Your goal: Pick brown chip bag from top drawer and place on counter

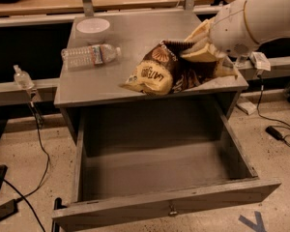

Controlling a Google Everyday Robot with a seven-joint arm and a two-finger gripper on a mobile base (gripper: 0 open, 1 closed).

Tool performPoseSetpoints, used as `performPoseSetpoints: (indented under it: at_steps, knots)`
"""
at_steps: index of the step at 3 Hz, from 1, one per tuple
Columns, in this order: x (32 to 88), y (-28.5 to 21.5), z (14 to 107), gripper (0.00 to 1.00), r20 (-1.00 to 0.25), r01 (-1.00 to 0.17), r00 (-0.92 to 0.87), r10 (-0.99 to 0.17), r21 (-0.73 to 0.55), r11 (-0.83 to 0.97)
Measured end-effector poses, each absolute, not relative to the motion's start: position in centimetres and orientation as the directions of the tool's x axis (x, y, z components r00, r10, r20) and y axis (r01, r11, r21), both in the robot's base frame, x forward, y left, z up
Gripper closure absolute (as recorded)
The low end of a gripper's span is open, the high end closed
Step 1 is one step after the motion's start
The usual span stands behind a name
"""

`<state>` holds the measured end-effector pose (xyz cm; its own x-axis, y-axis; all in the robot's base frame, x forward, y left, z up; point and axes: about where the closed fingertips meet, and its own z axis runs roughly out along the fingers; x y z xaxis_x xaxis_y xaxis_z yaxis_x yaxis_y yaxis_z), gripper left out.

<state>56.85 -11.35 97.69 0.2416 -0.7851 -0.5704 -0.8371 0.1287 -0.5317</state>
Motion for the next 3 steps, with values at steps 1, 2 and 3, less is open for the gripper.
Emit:
performPoseSetpoints:
  at_steps: [1,2,3]
  knots:
    - [60.6,-11.1,98.1,1.0,-0.501,-0.78,0.334,-0.798,-0.622,0.065]
    - [62.9,-10.7,98.1,1.0,-0.459,-0.739,0.385,-0.801,-0.673,0.03]
    - [66.2,-9.9,97.3,1.0,-0.456,-0.701,0.43,-0.78,-0.713,0.03]
